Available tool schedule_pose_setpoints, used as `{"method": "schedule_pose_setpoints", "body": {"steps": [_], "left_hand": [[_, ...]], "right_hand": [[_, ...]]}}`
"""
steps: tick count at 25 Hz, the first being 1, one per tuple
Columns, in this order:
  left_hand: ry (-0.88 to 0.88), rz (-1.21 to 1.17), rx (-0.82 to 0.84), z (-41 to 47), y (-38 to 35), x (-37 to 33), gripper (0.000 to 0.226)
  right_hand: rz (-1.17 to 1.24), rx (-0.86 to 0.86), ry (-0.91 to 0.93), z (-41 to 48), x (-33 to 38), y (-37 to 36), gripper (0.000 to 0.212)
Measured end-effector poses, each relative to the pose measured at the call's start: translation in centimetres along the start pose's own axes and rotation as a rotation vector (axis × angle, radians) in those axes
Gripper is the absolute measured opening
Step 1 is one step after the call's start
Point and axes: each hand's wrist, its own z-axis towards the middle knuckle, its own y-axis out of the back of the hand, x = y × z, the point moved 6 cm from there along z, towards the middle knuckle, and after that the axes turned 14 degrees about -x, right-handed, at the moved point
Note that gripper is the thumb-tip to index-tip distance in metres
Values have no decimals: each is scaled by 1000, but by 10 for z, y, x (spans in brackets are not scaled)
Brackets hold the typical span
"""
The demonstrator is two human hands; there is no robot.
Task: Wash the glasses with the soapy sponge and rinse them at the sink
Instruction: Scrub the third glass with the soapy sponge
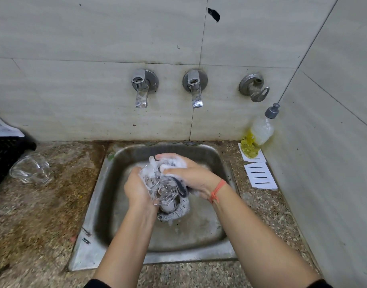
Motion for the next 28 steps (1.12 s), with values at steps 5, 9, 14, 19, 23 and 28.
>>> {"method": "schedule_pose_setpoints", "body": {"steps": [5,9,14,19,23,28], "left_hand": [[79,-113,60,-18,-2,8,29],[138,-198,98,-23,-8,7,34],[211,-284,157,-17,-11,13,35],[103,-86,219,-12,-15,6,52],[172,73,181,-4,-12,-1,53],[202,40,157,-3,-9,9,28]], "right_hand": [[98,91,-19,-10,3,3,46],[324,-30,-146,-11,-8,1,27],[403,-51,-204,-16,-13,-5,22],[250,-308,-76,2,-3,12,51],[126,-149,19,-9,3,3,27],[183,-172,19,-8,-3,10,22]]}}
